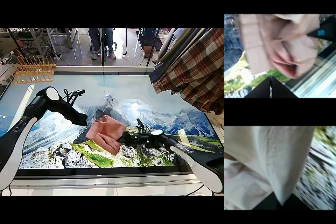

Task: Fold the clothes and pants, and hang the long-sleeved shirts on hangers.

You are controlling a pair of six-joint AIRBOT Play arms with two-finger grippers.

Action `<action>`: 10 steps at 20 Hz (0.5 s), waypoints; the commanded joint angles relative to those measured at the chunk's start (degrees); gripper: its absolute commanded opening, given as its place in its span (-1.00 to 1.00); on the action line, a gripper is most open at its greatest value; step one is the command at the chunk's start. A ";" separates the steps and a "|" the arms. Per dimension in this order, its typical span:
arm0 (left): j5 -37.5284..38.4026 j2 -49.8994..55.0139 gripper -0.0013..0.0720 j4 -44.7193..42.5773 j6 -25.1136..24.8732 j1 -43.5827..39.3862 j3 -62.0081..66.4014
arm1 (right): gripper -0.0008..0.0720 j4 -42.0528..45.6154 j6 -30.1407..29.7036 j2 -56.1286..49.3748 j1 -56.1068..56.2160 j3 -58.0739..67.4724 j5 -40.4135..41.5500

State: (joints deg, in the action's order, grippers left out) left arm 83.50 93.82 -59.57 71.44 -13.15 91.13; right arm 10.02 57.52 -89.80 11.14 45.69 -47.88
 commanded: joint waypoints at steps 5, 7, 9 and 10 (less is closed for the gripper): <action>7.17 -0.70 -0.93 0.07 -0.37 -0.09 0.04 | -0.94 17.62 12.17 7.37 -8.76 7.61 2.56; 7.65 -1.29 -0.93 0.02 -0.37 -0.07 0.04 | -0.94 21.68 15.74 14.95 -16.81 6.62 1.31; 7.96 -1.92 -0.93 0.02 -0.39 -0.09 0.02 | -0.94 24.81 18.51 22.36 -27.41 6.16 -2.71; 8.13 -2.29 -0.93 0.02 -0.42 -0.09 0.02 | -0.94 26.51 19.69 25.22 -33.40 6.16 -5.31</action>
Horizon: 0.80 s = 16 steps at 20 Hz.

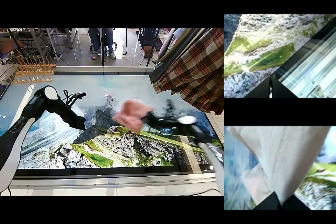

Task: Fold the clothes and pants, and hang the long-sleeved shirts on hangers.

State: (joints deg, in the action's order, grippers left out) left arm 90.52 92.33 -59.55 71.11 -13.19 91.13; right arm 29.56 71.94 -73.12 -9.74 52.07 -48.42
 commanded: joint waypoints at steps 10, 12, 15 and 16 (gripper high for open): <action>2.10 -1.55 -0.93 -0.02 -1.09 -0.04 0.02 | -0.94 33.16 -1.90 2.14 -71.47 -0.94 -24.06; 2.12 -1.60 -0.93 -0.09 -1.09 -0.02 0.02 | -0.93 38.95 -0.42 -1.79 -71.87 -0.92 -22.16; 2.08 -3.28 -0.93 -7.91 -0.33 0.15 0.04 | 0.42 46.86 -1.31 -2.34 -69.81 0.59 -20.06; 2.10 -4.59 -0.93 -13.11 1.27 0.15 0.04 | 0.98 49.13 -1.31 -2.34 -68.89 2.84 -22.60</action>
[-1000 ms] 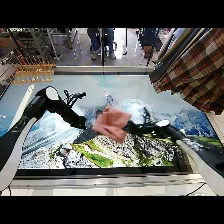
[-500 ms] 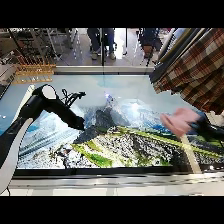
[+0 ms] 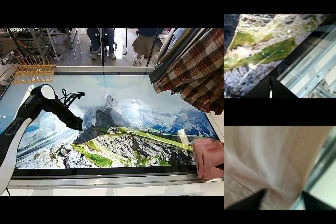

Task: Fold the clothes and pants, and hang the long-sleeved shirts on hangers.

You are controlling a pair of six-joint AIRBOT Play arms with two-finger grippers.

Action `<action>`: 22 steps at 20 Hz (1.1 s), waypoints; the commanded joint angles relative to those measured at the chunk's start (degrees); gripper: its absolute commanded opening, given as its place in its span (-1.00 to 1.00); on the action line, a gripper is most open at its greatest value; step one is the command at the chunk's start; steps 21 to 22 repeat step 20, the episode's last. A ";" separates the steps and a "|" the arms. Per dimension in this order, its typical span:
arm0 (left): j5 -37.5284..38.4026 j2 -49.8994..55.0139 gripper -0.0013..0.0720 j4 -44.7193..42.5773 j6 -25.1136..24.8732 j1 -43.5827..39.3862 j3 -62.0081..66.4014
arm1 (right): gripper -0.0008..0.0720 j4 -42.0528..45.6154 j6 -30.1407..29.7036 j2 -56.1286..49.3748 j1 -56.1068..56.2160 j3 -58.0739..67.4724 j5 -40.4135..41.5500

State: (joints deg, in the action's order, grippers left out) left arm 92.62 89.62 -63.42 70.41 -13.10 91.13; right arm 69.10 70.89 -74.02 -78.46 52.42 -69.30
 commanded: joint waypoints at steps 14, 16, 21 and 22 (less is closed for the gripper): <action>-8.66 -19.12 -0.93 -45.44 35.28 6.05 0.04 | 0.44 -0.35 -7.06 3.08 66.58 14.14 9.11; -8.68 -19.12 -0.93 -45.44 35.28 6.05 0.04 | -0.92 10.01 -11.41 3.17 74.84 14.19 22.16; -8.68 -19.12 -0.93 -45.44 35.28 6.05 0.04 | -0.93 11.80 -17.90 3.17 79.76 14.19 37.33; -8.68 -19.12 -0.93 -45.44 35.28 6.05 0.04 | -0.93 11.80 -17.90 3.17 79.76 14.19 37.33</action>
